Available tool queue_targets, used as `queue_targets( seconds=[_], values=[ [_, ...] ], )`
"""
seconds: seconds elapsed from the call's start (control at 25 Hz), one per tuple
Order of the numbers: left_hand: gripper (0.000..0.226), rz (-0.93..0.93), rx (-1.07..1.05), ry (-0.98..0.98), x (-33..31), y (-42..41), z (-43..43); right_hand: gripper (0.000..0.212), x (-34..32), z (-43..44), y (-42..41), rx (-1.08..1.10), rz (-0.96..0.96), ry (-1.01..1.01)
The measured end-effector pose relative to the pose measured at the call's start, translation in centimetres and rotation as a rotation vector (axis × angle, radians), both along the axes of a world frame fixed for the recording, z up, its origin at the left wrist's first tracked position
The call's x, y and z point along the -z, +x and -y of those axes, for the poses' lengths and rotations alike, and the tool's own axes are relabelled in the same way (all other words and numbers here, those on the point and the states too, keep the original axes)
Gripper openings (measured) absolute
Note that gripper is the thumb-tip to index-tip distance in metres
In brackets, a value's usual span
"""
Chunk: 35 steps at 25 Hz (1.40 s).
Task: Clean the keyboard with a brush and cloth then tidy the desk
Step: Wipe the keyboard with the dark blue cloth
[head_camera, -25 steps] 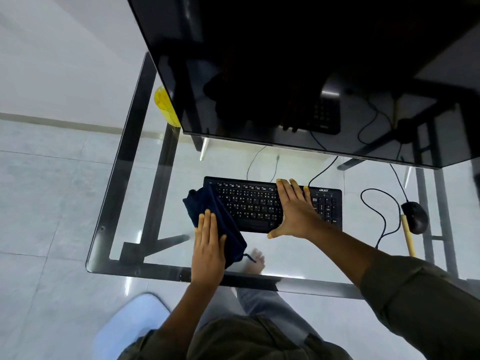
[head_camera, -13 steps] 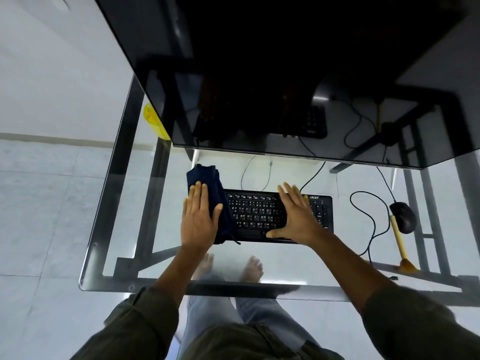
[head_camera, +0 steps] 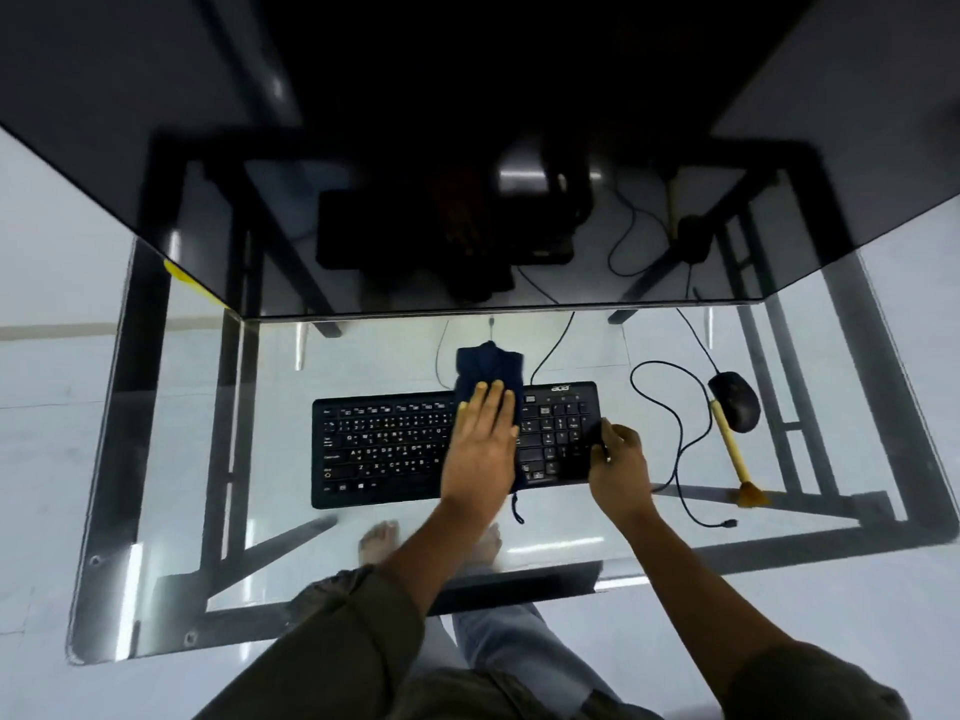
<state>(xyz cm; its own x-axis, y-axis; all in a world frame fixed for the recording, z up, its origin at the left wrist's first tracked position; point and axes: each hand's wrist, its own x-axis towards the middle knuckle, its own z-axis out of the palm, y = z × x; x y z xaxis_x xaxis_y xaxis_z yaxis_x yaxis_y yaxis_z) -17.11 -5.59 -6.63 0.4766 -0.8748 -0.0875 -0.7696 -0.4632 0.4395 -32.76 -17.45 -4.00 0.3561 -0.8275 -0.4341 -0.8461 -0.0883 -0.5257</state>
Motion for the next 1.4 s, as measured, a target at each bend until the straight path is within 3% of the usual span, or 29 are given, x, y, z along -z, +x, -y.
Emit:
queue_targets(
  seconds=[0.28,0.48,0.56,0.72,0.88,1.0,1.08,1.16,1.24,1.32,1.4],
  values=[
    [0.056,0.038,0.071,0.059,-0.5,-1.7,2.6,0.052,-0.4,0.9,0.4,-0.053,0.078,0.043],
    [0.062,-0.128,-0.367,0.057,-1.3,1.7,-1.4,0.052,-0.8,0.5,0.7,-0.067,0.120,0.058],
    [0.058,-0.142,-0.403,0.035,-1.3,1.7,-1.6,0.050,-1.0,0.6,0.7,-0.033,0.149,0.080],
    [0.051,-0.154,-0.298,-0.014,-1.1,-0.1,0.6,0.042,-1.3,0.9,0.6,0.037,0.196,0.195],
    [0.053,-0.252,-0.056,-0.088,-1.1,-5.1,4.4,0.019,-2.4,1.5,0.7,0.195,0.310,0.367],
    [0.054,-0.398,0.020,-0.144,-2.0,-8.4,6.0,0.027,-3.6,1.9,-0.2,0.424,0.446,0.560],
    [0.050,-0.489,0.019,-0.163,-2.8,-8.0,6.0,0.035,-4.1,1.8,-0.9,0.453,0.566,0.638],
    [0.048,-0.597,0.031,-0.138,-3.5,-6.1,5.5,0.035,-4.1,1.3,-0.9,0.424,0.603,0.609],
    [0.050,-0.689,-0.006,-0.123,-4.5,-3.5,5.0,0.031,-3.9,0.6,-0.7,0.323,0.522,0.432],
    [0.063,-0.621,0.006,-0.117,-6.7,-0.9,5.0,0.026,-3.9,0.0,-0.7,0.180,0.418,0.220],
    [0.077,-0.467,0.161,-0.135,-9.7,1.3,5.7,0.018,-5.2,-0.4,-0.6,0.077,0.420,0.172]
  ],
)
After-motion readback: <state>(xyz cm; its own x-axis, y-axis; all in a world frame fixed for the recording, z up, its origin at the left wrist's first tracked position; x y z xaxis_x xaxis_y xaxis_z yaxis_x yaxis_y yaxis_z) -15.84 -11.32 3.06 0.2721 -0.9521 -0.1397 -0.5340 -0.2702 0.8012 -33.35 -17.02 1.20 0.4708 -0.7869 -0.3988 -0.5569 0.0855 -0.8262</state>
